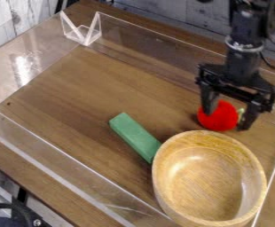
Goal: Move the red object to the left side of the table
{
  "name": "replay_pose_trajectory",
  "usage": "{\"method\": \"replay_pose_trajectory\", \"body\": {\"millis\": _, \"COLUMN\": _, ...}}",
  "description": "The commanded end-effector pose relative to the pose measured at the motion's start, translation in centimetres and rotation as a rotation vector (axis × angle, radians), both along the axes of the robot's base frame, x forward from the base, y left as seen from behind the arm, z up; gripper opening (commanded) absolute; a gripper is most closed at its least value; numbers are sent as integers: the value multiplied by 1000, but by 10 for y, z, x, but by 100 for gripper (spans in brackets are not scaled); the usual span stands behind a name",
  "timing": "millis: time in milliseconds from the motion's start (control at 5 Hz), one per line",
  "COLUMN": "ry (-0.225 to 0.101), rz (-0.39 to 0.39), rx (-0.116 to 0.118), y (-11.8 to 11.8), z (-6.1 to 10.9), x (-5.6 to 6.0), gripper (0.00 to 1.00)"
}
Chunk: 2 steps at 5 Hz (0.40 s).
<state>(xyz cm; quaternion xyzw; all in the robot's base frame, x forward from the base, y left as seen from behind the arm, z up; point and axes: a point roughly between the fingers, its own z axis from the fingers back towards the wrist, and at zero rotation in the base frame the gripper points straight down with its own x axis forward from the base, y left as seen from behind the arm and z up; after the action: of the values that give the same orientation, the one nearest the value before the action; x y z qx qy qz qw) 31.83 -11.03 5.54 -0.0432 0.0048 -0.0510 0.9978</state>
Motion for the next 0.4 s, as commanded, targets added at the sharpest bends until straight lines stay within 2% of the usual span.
{"method": "replay_pose_trajectory", "body": {"millis": 0, "ry": -82, "rz": -5, "rx": 2, "y": -2, "z": 15, "x": 11, "gripper": 100}}
{"method": "replay_pose_trajectory", "body": {"millis": 200, "ry": -92, "rz": 16, "rx": 9, "y": 0, "z": 13, "x": 10, "gripper": 100}}
